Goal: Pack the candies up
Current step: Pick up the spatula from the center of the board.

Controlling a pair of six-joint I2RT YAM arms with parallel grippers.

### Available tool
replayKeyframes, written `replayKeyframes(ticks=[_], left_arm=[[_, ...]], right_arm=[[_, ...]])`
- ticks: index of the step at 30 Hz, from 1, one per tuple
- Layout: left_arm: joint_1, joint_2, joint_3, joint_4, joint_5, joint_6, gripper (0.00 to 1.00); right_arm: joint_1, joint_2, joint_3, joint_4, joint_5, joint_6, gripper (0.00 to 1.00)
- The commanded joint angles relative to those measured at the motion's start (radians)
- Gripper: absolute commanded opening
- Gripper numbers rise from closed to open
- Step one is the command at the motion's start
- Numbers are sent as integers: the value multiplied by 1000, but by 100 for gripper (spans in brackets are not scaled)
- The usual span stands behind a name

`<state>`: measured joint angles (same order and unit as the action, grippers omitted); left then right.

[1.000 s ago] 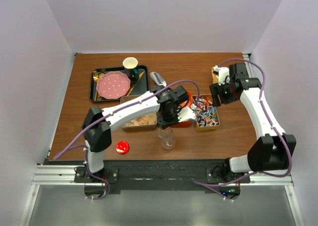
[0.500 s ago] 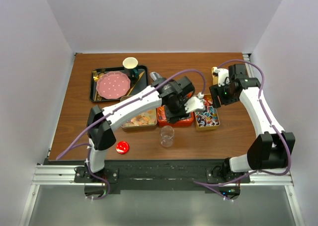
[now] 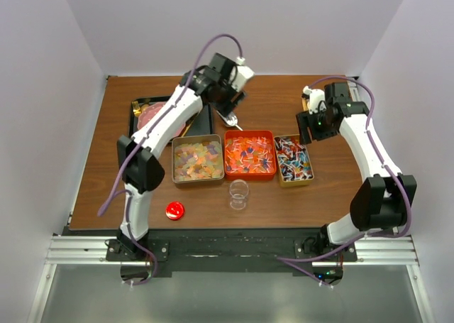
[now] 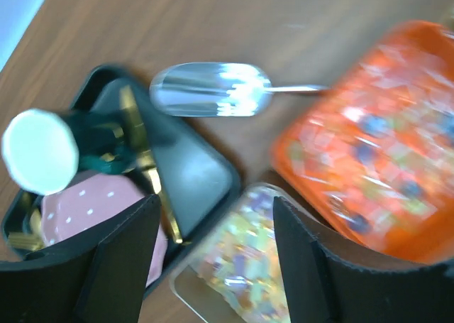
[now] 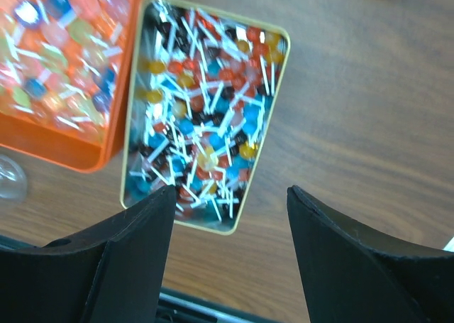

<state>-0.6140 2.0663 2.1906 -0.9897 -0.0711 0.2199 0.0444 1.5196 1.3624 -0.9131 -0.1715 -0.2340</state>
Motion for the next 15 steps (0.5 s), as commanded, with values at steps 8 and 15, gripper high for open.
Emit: replayKeyframes(ticks=[8, 15], left_arm=[[157, 170, 118, 206, -26, -137, 52], [217, 172, -20, 434, 92, -189, 50]], right_arm=[[-5, 53, 112, 43, -134, 88, 68], [-5, 68, 129, 22, -91, 58, 68]])
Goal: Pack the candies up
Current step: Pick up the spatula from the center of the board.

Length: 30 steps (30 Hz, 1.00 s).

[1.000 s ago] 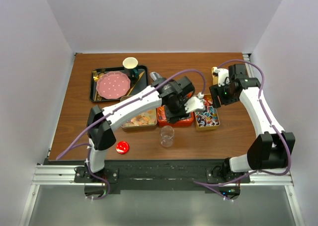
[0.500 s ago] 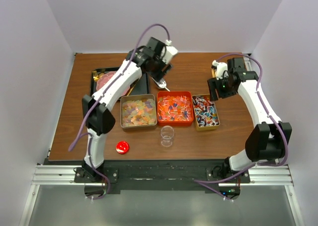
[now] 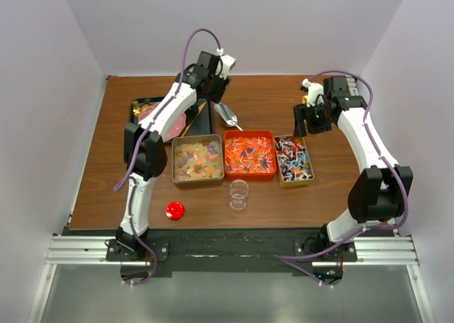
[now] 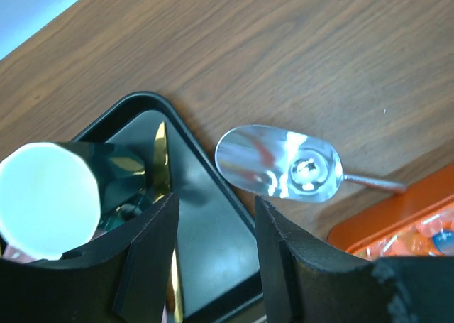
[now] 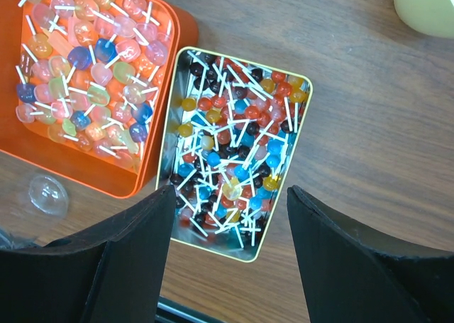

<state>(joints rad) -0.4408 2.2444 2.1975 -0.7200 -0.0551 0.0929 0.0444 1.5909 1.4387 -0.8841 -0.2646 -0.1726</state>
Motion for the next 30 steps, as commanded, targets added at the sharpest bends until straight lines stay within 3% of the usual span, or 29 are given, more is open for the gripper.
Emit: replayKeyframes(ticks=[1, 4, 8, 19, 25, 30], left_arm=[[65, 21, -12, 168, 92, -71, 50], [103, 69, 25, 175, 243, -85, 50], [116, 99, 25, 182, 332, -85, 52], [122, 165, -1, 182, 347, -119, 51], [128, 179, -15, 174, 370, -124, 46], [137, 190, -16, 174, 420, -140, 35]], right_arm=[[-5, -8, 52, -15, 7, -10, 68], [-5, -22, 39, -18, 25, -31, 68], [-5, -23, 23, -19, 42, -39, 68], [-5, -14, 14, -26, 51, -57, 67], [-5, -8, 17, -32, 54, -62, 68], [-3, 4, 26, -33, 59, -62, 67]])
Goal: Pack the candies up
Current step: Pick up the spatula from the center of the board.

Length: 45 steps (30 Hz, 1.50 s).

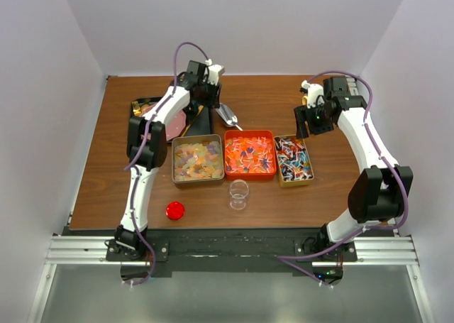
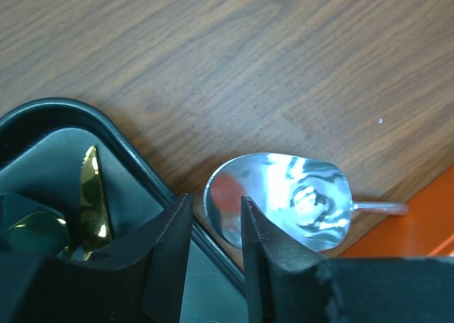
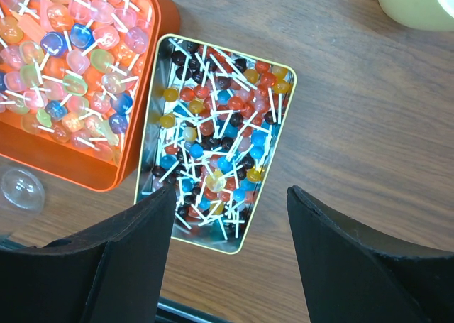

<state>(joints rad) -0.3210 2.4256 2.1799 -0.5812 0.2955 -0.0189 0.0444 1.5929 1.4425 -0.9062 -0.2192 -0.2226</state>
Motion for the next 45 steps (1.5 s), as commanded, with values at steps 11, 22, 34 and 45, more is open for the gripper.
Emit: replayKeyframes(ticks=[11, 22, 34, 45], left_arm=[[25, 13, 0, 50, 116, -53, 7], [42, -23, 57, 118, 157, -105, 0], [72, -105, 37, 155, 211, -194, 0], [120, -157, 17, 205, 255, -296, 0]], right_arm=[[-5, 18, 25, -11, 11, -12, 68], [-5, 44, 82, -29, -112, -38, 67], [0, 111, 176, -22, -319, -64, 67], [92, -20, 9, 327, -379, -96, 68]])
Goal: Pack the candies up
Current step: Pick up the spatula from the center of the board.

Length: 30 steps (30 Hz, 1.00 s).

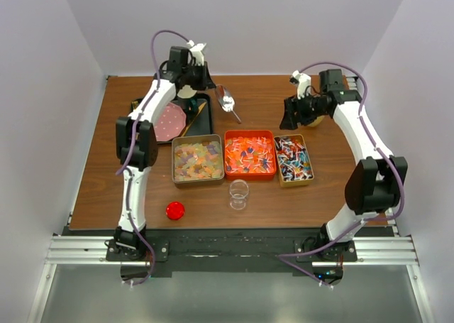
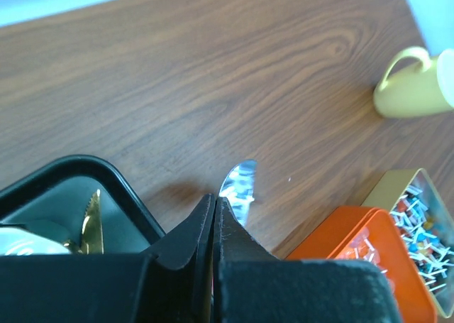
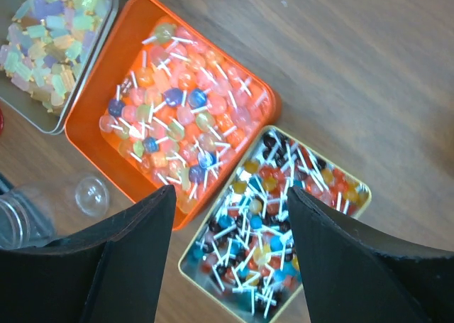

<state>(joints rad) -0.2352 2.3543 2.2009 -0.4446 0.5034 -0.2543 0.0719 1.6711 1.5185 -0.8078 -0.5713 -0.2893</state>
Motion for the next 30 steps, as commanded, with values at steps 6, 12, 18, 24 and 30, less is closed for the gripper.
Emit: replayKeyframes(ticks=[6, 12, 18, 24, 30], left_arm=[[46, -101, -55, 83, 78, -79, 0], [47, -76, -81, 72, 86, -69, 0], [45, -63, -101, 83, 98, -83, 0], [46, -67, -93, 84, 109, -103, 0], [47, -96, -156, 98, 136, -148, 0]], right_arm=[[161, -27, -109, 429, 56, -24, 68], [163, 81, 11, 392, 44, 19, 67], [172, 111, 31, 375, 47, 18, 67], [209, 176, -11, 507, 62, -17, 67], [276, 367, 106, 561, 91, -33, 66]])
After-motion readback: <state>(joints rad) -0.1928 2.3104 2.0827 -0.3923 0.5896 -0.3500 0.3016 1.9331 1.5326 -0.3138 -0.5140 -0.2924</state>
